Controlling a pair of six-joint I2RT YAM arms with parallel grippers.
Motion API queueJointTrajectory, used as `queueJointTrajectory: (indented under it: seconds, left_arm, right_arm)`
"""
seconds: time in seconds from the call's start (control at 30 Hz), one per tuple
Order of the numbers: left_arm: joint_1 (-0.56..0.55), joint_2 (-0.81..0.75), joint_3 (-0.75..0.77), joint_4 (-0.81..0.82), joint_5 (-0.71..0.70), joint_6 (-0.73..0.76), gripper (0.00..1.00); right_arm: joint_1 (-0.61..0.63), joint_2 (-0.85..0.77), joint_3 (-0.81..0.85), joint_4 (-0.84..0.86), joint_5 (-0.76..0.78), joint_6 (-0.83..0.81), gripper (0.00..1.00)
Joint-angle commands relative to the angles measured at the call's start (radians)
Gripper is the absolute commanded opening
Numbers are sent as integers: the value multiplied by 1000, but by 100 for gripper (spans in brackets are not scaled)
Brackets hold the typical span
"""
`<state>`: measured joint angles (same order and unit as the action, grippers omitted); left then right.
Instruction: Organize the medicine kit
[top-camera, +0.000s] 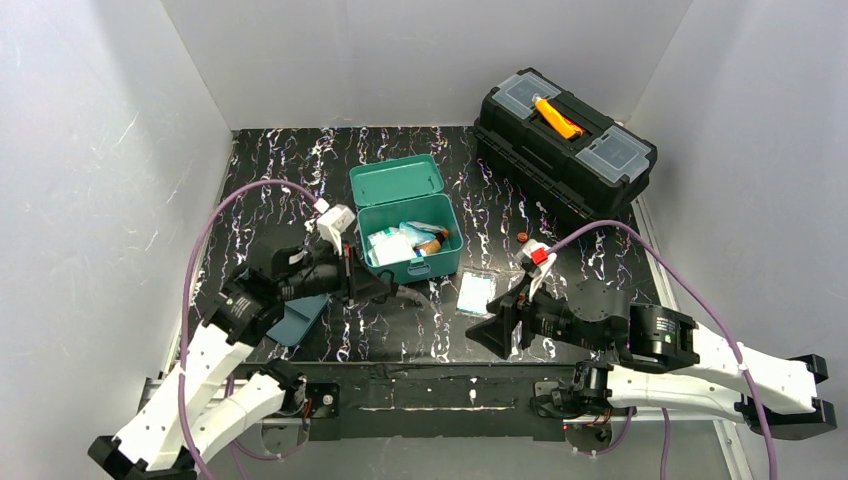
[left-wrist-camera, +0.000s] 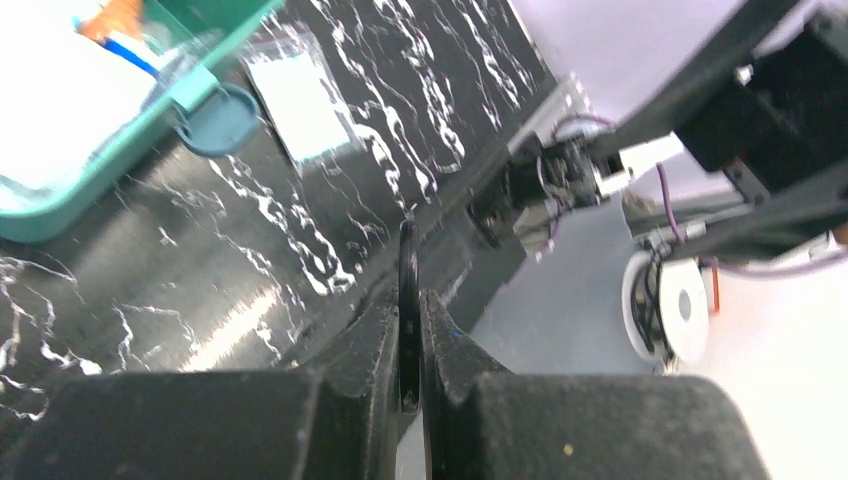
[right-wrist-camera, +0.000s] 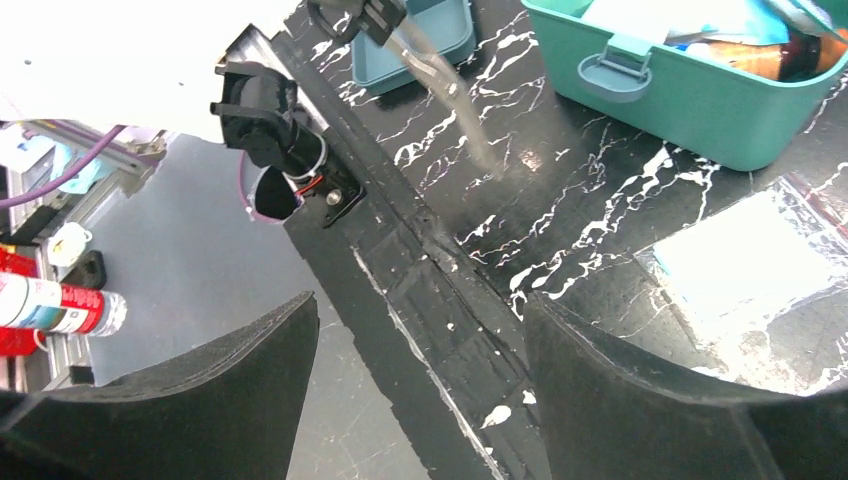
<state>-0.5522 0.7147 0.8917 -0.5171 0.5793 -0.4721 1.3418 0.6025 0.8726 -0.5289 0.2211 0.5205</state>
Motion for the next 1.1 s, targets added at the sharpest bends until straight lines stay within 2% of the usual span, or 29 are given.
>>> queueJointTrajectory:
  seconds: [0.0, 0.33, 0.53, 0.77, 0.93, 1.0, 1.07]
  left_arm:
    - [3, 72, 50, 184, -172, -88, 0]
    - [90, 292, 60, 475, -263, -270, 0]
    - [136, 421, -2, 679, -285, -409, 0]
    - [145, 556, -62, 823, -306, -486, 0]
    - [156, 604, -80, 827, -349, -487, 0]
    - [164, 613, -66, 742, -382, -466, 0]
    - [166, 608, -68, 680, -403, -458, 5]
  right_arm:
    - [-1, -2, -16, -12, 80, 31, 81]
    - [-1, -9, -103, 40, 31, 110, 82]
    - [0, -58, -131, 44, 25, 123, 82]
    - [-1, -112, -139, 15, 23, 129, 82]
    - [-1, -149, -157, 2, 28, 136, 82]
    - [-1, -155, -160, 0, 32, 136, 82]
    - [-1, -154, -159, -2, 36, 134, 82]
